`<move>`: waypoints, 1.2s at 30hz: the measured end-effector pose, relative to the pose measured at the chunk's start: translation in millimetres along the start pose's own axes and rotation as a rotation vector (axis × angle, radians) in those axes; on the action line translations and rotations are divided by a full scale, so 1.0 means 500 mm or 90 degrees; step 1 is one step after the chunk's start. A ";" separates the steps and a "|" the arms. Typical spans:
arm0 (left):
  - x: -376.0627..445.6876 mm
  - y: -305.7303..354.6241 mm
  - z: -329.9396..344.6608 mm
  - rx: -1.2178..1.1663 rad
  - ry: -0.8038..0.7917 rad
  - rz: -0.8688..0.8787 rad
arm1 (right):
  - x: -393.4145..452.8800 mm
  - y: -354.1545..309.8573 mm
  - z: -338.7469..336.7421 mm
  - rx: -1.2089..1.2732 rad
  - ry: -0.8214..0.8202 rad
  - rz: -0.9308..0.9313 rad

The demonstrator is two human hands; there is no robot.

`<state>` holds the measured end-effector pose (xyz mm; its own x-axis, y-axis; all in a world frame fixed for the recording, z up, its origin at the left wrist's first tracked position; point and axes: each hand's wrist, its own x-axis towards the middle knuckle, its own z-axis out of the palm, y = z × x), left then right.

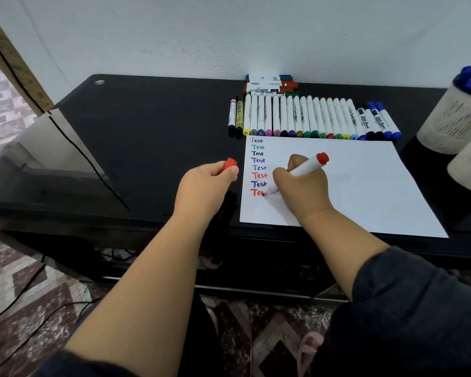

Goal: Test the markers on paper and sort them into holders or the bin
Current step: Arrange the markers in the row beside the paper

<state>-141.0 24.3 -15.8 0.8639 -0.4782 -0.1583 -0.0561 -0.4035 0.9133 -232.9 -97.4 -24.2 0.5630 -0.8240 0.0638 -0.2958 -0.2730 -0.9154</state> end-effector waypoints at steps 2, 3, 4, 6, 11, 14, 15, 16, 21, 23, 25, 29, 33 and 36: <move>0.001 0.001 -0.001 -0.002 0.000 0.000 | -0.001 0.000 0.000 0.002 0.012 0.001; 0.002 0.001 -0.001 -0.001 -0.001 -0.002 | -0.001 -0.001 0.000 0.001 0.018 -0.001; 0.001 0.001 0.000 0.001 -0.002 -0.004 | -0.001 -0.001 0.000 0.001 0.023 -0.004; 0.001 0.000 0.002 0.002 -0.004 -0.010 | -0.001 -0.002 0.000 0.009 0.036 -0.007; 0.000 0.004 -0.001 0.000 -0.017 -0.031 | 0.003 0.001 0.000 0.002 0.025 -0.004; -0.001 0.009 -0.003 0.016 -0.024 -0.042 | 0.004 0.002 0.000 0.012 0.002 0.009; -0.002 0.010 -0.005 0.017 -0.028 -0.044 | 0.004 0.003 -0.001 0.020 0.000 0.018; -0.004 0.010 -0.007 0.015 -0.033 -0.046 | 0.004 0.002 -0.003 0.036 0.007 0.029; -0.011 0.015 -0.011 -0.001 -0.083 -0.043 | 0.016 -0.014 -0.016 0.239 0.049 0.106; -0.014 0.019 -0.009 -0.021 -0.114 -0.030 | 0.021 -0.022 -0.022 0.324 0.038 0.123; -0.017 0.022 -0.005 -0.023 -0.139 -0.014 | 0.021 -0.031 -0.026 0.363 0.021 0.123; -0.024 0.025 0.000 -0.019 -0.176 0.019 | 0.010 -0.044 -0.024 0.349 -0.019 0.099; -0.027 0.026 -0.001 -0.010 -0.198 0.046 | 0.003 -0.046 -0.017 0.285 -0.046 0.090; -0.027 0.026 0.000 0.001 -0.191 0.062 | 0.002 -0.044 -0.011 0.258 -0.070 0.090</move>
<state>-153.4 25.7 -1.7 0.6677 -0.7238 -0.1739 -0.1322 -0.3452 0.9292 -230.0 -94.6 -1.9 0.6233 -0.7761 -0.0960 -0.0620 0.0733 -0.9954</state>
